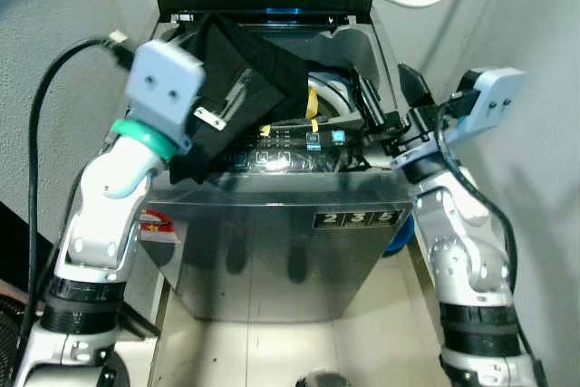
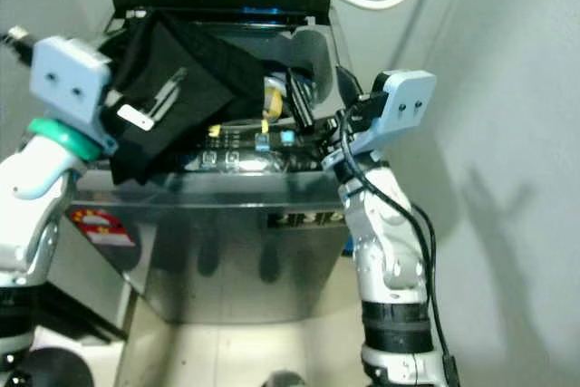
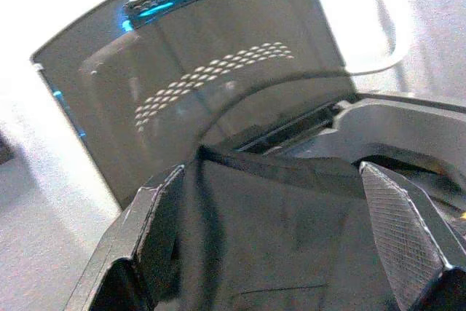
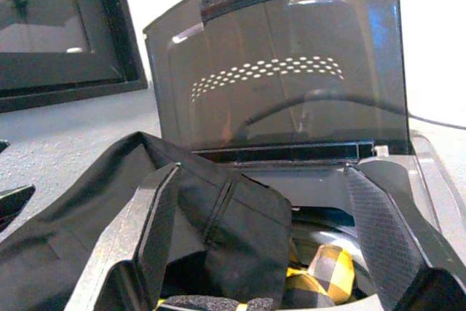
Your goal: Clothes washing
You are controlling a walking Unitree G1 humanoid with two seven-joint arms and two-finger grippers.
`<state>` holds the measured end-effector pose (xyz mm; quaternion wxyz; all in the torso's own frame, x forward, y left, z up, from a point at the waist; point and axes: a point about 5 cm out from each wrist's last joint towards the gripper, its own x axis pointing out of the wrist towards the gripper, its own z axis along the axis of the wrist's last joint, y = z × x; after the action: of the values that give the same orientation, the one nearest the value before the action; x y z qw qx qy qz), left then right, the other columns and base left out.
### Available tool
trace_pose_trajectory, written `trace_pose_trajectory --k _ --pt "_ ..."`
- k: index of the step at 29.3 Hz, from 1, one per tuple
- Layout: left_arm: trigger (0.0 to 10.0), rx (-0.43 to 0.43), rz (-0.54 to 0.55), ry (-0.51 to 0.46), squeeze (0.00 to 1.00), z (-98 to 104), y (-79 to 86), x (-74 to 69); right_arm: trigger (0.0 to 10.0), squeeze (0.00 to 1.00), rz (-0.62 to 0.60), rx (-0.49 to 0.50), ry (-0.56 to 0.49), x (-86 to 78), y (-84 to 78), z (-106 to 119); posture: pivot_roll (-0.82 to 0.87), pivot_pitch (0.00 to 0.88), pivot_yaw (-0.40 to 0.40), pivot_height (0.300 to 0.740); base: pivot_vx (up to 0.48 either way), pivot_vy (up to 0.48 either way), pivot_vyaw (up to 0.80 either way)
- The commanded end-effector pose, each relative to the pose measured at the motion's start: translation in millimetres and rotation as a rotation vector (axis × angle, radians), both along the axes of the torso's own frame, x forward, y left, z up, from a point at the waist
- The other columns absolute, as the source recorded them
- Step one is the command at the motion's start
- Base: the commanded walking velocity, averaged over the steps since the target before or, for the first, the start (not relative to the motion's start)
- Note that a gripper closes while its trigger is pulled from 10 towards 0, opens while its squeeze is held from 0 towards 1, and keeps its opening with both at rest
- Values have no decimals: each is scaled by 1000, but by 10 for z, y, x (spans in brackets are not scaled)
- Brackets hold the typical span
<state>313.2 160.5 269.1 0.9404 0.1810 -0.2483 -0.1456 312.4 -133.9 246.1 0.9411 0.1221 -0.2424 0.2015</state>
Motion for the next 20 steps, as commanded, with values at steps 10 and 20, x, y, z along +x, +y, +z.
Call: trace_pose_trajectory --k 10,20 --pt "10000 -14 103 3 0 -37 139 -119 10000 0 -11 -12 -13 -10 -45 17 -99 0 52 740 0 0 0" --pt "10000 -13 124 -11 0 47 153 -167 10000 0 -10 0 -4 -13 -23 0 -34 0 56 740 0 0 0"
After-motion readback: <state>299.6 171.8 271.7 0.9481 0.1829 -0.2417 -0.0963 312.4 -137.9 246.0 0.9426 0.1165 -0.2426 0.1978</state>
